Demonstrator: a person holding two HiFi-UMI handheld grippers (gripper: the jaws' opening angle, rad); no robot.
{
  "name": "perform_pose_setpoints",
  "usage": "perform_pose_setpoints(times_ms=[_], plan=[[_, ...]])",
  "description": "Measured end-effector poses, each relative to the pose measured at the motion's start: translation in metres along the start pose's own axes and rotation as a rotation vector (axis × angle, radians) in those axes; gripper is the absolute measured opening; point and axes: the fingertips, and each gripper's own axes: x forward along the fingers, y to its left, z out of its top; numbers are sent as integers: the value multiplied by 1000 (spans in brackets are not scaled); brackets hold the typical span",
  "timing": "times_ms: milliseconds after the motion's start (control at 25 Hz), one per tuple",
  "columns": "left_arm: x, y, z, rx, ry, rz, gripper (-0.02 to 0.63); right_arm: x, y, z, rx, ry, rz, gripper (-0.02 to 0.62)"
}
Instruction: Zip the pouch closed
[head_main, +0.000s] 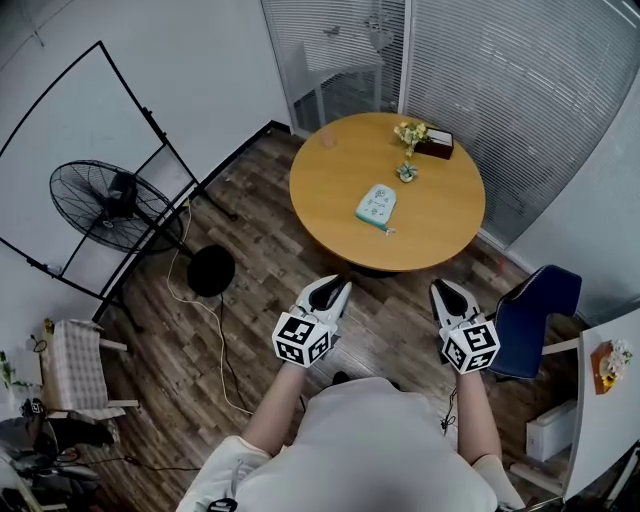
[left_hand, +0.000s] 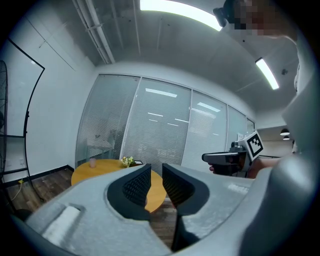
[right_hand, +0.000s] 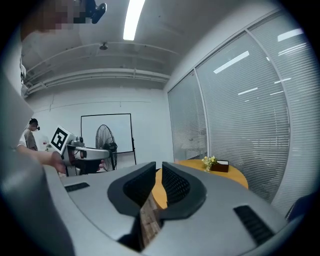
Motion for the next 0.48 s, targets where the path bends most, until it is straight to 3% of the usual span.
perform_pose_setpoints(times_ms=[480], plan=[[-7,29,-6,0,20,-56,71,22,19,-8,20,5,-51,43]])
